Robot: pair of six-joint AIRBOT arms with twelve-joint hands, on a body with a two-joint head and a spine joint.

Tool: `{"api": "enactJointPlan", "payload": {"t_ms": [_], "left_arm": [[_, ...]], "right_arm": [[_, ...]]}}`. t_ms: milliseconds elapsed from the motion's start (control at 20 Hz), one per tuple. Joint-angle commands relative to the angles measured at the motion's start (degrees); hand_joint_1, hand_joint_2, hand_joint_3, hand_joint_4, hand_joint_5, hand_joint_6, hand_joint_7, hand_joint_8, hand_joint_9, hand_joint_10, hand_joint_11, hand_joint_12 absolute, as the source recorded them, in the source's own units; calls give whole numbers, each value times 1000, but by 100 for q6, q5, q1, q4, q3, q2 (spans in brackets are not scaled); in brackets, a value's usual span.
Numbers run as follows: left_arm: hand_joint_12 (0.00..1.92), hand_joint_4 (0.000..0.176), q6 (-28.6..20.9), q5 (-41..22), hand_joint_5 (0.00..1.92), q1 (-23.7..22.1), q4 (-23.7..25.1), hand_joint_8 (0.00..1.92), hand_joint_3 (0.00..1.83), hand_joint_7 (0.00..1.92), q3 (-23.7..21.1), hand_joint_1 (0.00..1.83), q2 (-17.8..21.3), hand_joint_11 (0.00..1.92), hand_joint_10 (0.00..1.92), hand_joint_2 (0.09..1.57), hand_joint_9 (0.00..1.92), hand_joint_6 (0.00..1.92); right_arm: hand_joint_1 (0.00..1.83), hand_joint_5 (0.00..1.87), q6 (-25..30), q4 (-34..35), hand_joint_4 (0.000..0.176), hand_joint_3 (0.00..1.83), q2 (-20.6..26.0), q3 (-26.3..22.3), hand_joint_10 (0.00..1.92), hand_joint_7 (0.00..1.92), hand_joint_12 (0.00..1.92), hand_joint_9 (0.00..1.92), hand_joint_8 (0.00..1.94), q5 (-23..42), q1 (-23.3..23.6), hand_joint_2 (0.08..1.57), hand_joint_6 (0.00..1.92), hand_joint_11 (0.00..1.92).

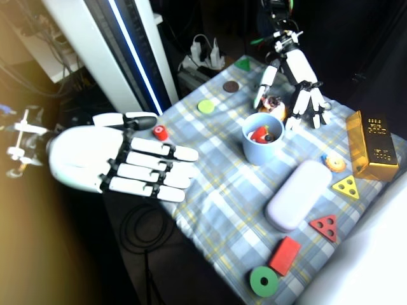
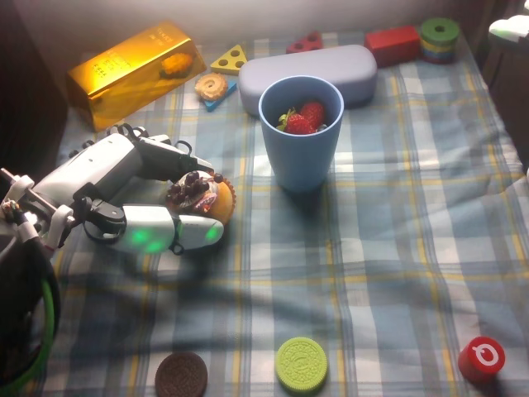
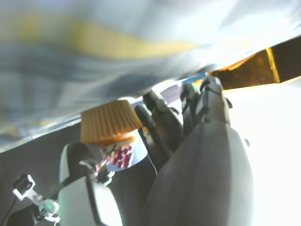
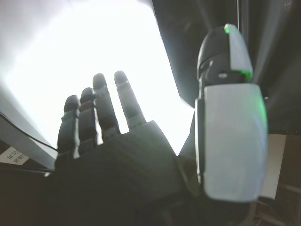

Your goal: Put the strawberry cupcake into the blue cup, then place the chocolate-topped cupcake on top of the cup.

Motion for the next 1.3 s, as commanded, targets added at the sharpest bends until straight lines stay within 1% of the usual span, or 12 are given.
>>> {"api": "enactJointPlan", "payload": {"t_ms": [0,150,300,400,450,700,750,800,900,1100,1150,1250], "left_arm": [[0,65,-31,-552,917,-66,153,11,14,881,-24,941,36,0,10,910,262,11],[0,44,-31,-700,950,-115,204,5,5,917,-127,1029,207,0,1,917,294,7],[0,58,-31,-889,940,-129,216,9,12,939,-237,967,384,0,8,947,303,3],[0,92,-30,-1044,938,-133,230,12,11,955,-337,983,519,0,0,960,286,2],[0,59,-30,-1116,955,-143,261,16,6,973,-391,1015,592,0,6,956,302,7],[0,27,-29,-1391,971,-210,379,15,0,990,-574,999,798,0,5,943,303,10],[0,66,-29,-1462,955,-265,433,3,4,952,-622,955,865,0,1,955,297,1],[0,79,-29,-1483,936,-285,458,0,6,935,-636,933,883,0,0,962,296,0],[0,85,-28,-1531,933,-381,528,0,6,922,-654,917,933,0,0,965,291,0],[0,44,-22,-1501,944,-517,538,0,0,914,-579,975,937,0,0,929,283,2],[0,77,-23,-1497,941,-552,540,1,0,879,-567,967,932,0,0,933,258,1],[0,87,-23,-1506,946,-647,587,0,0,813,-543,994,922,0,1,929,258,3]], "right_arm": [[0,66,46,191,4,0,5,-2,0,155,0,0,10,695,29,989,11,0],[0,57,46,191,13,2,5,-2,0,151,0,0,7,695,24,996,5,0],[0,50,46,191,17,0,-2,-2,0,153,0,0,5,695,24,991,8,0],[3,50,46,199,17,3,-3,-2,0,142,0,0,3,695,20,998,6,0],[0,48,46,206,3,4,-4,-2,0,147,0,0,5,695,16,1000,5,0],[0,63,46,215,6,3,-5,0,3,149,0,7,2,695,-2,997,7,0],[0,45,46,216,23,0,-5,-1,0,118,0,0,1,695,-7,980,1,0],[0,56,46,216,29,0,-5,-1,0,129,0,0,6,695,-8,975,5,0],[0,48,46,216,48,0,-5,1,0,120,0,0,1,695,-10,957,2,0],[0,57,46,217,41,0,-6,2,0,141,0,0,9,695,-10,954,6,0],[0,50,46,217,38,0,-6,2,0,138,0,0,6,695,-10,958,2,0],[0,54,46,217,33,2,-5,2,0,136,0,0,5,694,-14,976,4,0]]}}
